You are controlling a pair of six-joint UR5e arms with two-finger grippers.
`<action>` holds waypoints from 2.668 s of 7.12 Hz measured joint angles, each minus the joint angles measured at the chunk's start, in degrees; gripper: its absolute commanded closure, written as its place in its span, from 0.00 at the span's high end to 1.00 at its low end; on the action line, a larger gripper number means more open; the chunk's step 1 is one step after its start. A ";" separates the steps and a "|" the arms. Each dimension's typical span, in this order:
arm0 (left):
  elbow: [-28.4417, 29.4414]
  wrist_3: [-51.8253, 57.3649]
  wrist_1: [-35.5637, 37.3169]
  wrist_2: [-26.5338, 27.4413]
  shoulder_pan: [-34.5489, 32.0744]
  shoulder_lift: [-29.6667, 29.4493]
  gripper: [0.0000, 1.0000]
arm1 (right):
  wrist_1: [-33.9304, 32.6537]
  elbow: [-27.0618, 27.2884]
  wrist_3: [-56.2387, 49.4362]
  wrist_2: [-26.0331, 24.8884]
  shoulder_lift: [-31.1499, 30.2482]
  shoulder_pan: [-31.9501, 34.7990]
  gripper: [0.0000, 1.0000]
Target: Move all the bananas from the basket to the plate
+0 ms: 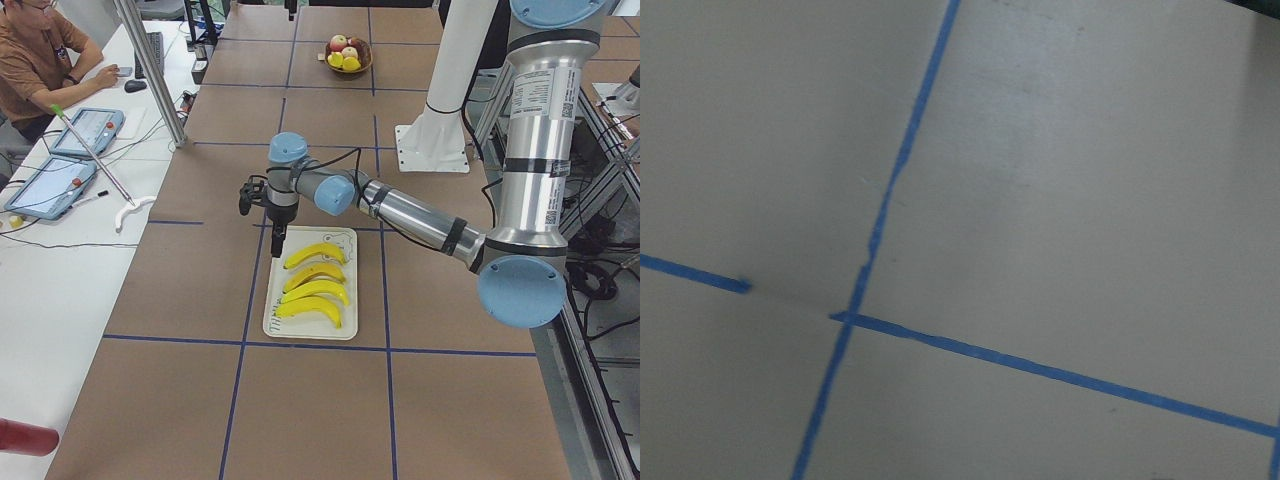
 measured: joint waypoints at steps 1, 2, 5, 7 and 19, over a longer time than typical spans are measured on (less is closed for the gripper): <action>3.35 9.36 1.45 -2.62 -5.66 -0.21 1.00 | 0.07 -4.88 -9.09 3.84 -1.01 5.78 1.00; 8.09 17.86 2.05 -6.39 -11.29 -0.42 1.00 | 0.18 -9.64 -17.03 7.44 -2.98 11.03 1.00; 20.95 30.42 1.83 -13.51 -18.48 0.05 1.00 | 0.65 -15.31 -24.24 12.74 -8.10 17.31 1.00; 22.92 31.63 1.73 -14.16 -18.86 0.11 1.00 | 1.14 -17.06 -24.38 13.04 -9.43 17.79 1.00; 19.98 30.16 2.72 -17.55 -20.24 0.14 1.00 | 1.31 -12.09 -16.72 10.97 -17.23 22.24 1.00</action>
